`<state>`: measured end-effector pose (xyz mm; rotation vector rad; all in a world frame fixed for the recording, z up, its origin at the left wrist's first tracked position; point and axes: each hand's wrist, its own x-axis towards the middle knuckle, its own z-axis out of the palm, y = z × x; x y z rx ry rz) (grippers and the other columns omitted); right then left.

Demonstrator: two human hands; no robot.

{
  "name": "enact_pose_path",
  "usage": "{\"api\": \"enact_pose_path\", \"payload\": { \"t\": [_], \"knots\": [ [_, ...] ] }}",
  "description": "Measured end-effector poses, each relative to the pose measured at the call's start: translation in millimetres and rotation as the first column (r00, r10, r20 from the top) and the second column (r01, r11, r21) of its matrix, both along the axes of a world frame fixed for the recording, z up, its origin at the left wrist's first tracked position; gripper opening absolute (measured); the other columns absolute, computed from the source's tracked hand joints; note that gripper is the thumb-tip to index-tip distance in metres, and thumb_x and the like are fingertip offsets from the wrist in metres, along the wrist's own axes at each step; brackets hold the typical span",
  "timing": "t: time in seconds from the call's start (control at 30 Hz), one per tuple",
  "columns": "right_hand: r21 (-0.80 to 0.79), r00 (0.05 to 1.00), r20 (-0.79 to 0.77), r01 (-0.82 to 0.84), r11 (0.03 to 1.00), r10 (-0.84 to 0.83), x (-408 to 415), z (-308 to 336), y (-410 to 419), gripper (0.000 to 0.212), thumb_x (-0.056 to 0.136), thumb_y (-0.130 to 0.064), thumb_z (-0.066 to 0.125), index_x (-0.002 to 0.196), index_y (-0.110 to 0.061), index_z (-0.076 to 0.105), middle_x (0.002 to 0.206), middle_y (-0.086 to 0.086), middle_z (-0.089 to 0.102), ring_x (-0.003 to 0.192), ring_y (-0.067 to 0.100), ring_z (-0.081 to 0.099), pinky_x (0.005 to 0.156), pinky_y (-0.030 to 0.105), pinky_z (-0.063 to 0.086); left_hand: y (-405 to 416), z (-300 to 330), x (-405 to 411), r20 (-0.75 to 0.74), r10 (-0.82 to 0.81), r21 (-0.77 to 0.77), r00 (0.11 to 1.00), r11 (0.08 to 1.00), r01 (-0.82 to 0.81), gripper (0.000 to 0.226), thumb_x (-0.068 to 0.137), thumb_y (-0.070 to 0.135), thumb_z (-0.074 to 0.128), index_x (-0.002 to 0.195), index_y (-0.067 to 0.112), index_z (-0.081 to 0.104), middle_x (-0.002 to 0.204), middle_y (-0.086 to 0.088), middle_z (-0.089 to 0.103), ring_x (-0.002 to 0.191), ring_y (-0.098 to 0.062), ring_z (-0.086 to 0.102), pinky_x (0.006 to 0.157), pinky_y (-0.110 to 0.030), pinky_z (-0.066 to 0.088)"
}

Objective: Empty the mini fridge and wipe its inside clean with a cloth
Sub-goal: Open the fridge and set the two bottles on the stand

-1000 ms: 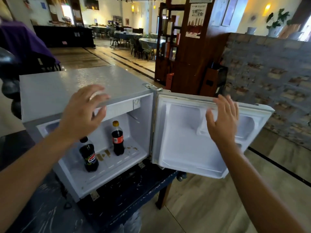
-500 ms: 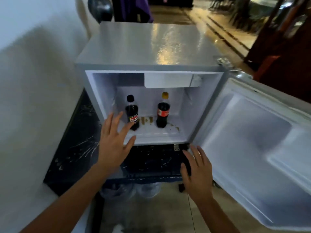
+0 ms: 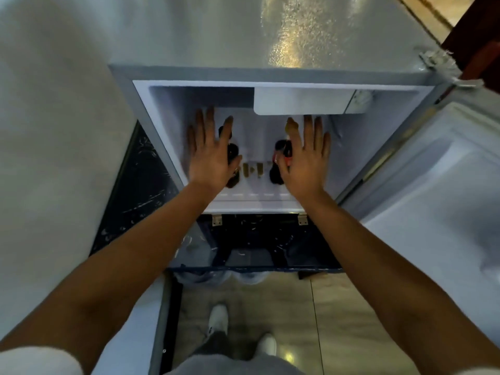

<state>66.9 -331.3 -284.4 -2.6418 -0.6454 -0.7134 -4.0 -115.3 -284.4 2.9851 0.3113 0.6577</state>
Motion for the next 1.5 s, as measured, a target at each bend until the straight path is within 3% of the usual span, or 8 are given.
{"api": "enact_pose_path", "payload": {
  "t": [0.27,0.47,0.63,0.93,1.07,1.23,1.37,1.5],
  "knots": [
    [0.027,0.995,-0.102,-0.007,1.000,0.010,13.2,-12.5,10.3,0.065,0.093,-0.035,0.060,0.152,-0.017,0.038,0.160,0.010,0.036,0.149,0.035,0.027,0.118,0.056,0.025,-2.8,-14.8,6.3,-0.066,-0.015,-0.228,0.998,0.974,-0.001,0.077,0.095,0.038,0.067,0.159,0.026,0.027,0.164,-0.020,0.030,0.152,-0.050,0.020,0.122,-0.061,0.025],
    [0.438,0.979,-0.117,-0.098,0.894,0.165,-15.1,-24.6,10.9,0.055,0.089,-0.010,0.068,0.141,-0.015,0.050,0.138,0.008,0.058,0.121,0.023,0.058,0.097,0.043,0.053,-16.5,-30.7,-12.5,0.135,-0.014,-0.549,0.991,0.832,0.086,0.086,0.091,0.026,0.072,0.158,0.040,0.019,0.147,-0.005,0.054,0.124,-0.033,0.062,0.093,-0.043,0.056],
    [0.508,0.952,-0.273,0.023,0.861,0.136,-21.3,-28.8,4.7,0.069,0.083,-0.025,0.076,0.145,-0.023,0.044,0.133,0.005,0.059,0.119,0.023,0.056,0.093,0.036,0.053,-9.3,-44.9,-7.8,0.040,0.070,-0.782,0.997,0.623,-0.013,0.095,0.083,0.029,0.082,0.158,0.032,0.024,0.149,-0.006,0.054,0.134,-0.027,0.056,0.110,-0.038,0.046],
    [0.354,0.894,-0.403,-0.045,0.934,0.195,-49.2,-55.6,-8.6,0.065,0.072,-0.011,0.083,0.132,-0.006,0.060,0.128,0.014,0.067,0.115,0.033,0.064,0.093,0.045,0.055,-9.9,-55.1,-19.1,0.015,-0.010,-0.788,1.000,0.616,0.018,0.077,0.076,0.023,0.084,0.140,0.034,0.042,0.118,0.013,0.062,0.107,-0.011,0.061,0.087,-0.016,0.049],
    [0.347,0.916,-0.372,-0.012,0.938,0.150,-63.8,-34.1,-16.0,0.064,0.073,-0.029,0.084,0.131,-0.014,0.061,0.121,0.008,0.071,0.107,0.030,0.068,0.089,0.043,0.056,-15.5,-46.4,-58.0,0.038,-0.021,-0.781,0.999,0.624,0.043,0.076,0.076,0.040,0.083,0.139,0.036,0.040,0.124,0.002,0.070,0.109,-0.012,0.067,0.095,-0.024,0.049],
    [0.449,0.891,-0.395,-0.026,0.893,0.225,-98.7,2.6,-35.3,0.068,0.070,-0.059,0.075,0.124,-0.020,0.059,0.107,-0.001,0.074,0.100,0.019,0.070,0.086,0.030,0.057,-25.9,-16.4,-125.6,0.084,0.039,-0.847,0.996,0.529,0.051,0.081,0.067,0.049,0.087,0.128,0.066,0.037,0.110,0.022,0.066,0.095,0.019,0.063,0.084,-0.003,0.045],
    [0.600,0.832,-0.393,-0.090,0.795,0.391,-125.3,27.8,-49.1,0.062,0.071,-0.053,0.082,0.119,-0.024,0.057,0.107,-0.014,0.070,0.100,0.003,0.067,0.089,0.021,0.054,-30.4,1.6,-183.8,0.113,0.110,-0.861,0.987,0.507,0.042,0.074,0.067,0.051,0.088,0.132,0.037,0.054,0.113,0.018,0.070,0.107,0.007,0.068,0.093,-0.012,0.052],
    [0.733,0.745,-0.378,-0.123,0.670,0.550,-155.8,45.1,-46.4,0.058,0.072,-0.034,0.083,0.123,-0.023,0.060,0.115,-0.006,0.070,0.106,0.011,0.068,0.093,0.035,0.057,-35.9,16.0,-238.2,0.208,0.202,-0.890,0.957,0.446,0.099,0.065,0.073,0.043,0.087,0.130,0.027,0.061,0.112,0.007,0.074,0.106,-0.011,0.072,0.093,-0.025,0.057]
  ]
}}
